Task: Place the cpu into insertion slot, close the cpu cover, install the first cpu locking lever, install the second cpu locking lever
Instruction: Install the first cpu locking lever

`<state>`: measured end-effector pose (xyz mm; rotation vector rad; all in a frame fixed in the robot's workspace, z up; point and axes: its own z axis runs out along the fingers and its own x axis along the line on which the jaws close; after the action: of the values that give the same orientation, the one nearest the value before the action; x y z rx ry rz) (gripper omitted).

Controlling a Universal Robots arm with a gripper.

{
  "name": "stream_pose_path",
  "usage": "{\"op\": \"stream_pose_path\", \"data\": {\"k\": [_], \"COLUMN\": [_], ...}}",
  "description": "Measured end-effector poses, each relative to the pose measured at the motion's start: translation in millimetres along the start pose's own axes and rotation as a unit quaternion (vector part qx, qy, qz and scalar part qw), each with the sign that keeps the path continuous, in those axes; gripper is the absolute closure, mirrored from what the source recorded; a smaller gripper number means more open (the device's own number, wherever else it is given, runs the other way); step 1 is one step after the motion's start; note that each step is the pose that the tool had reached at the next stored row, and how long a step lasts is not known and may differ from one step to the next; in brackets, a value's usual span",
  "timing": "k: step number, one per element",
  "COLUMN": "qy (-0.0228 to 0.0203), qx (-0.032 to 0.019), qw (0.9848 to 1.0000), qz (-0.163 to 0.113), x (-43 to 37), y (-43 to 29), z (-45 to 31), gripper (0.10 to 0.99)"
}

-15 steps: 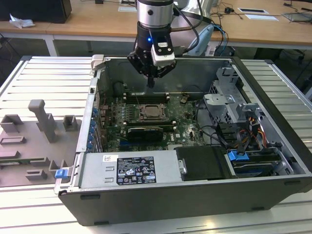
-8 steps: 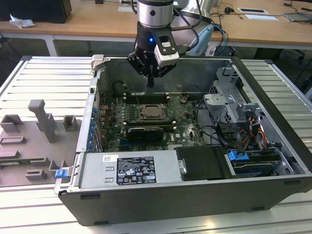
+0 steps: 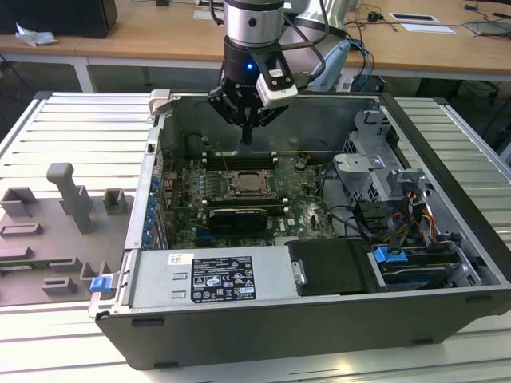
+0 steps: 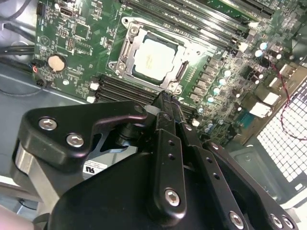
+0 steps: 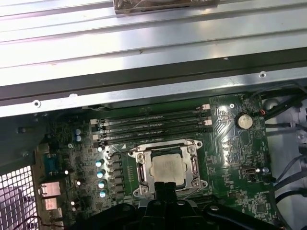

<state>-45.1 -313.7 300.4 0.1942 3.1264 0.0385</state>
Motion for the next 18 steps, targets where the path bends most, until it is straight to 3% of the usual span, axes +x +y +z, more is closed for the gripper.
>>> {"op": "stream_pose_path", "data": {"k": [9,18], "qy": [0.001,0.002], "qx": [-0.0003,-0.0006], "qw": [0.9991,0.9969], "qz": [-0.041,-0.078], "x": [0.0,0.0], "y": [0.0,0.0], "z": [0.0,0.0], "gripper": [0.98,0.98]}}
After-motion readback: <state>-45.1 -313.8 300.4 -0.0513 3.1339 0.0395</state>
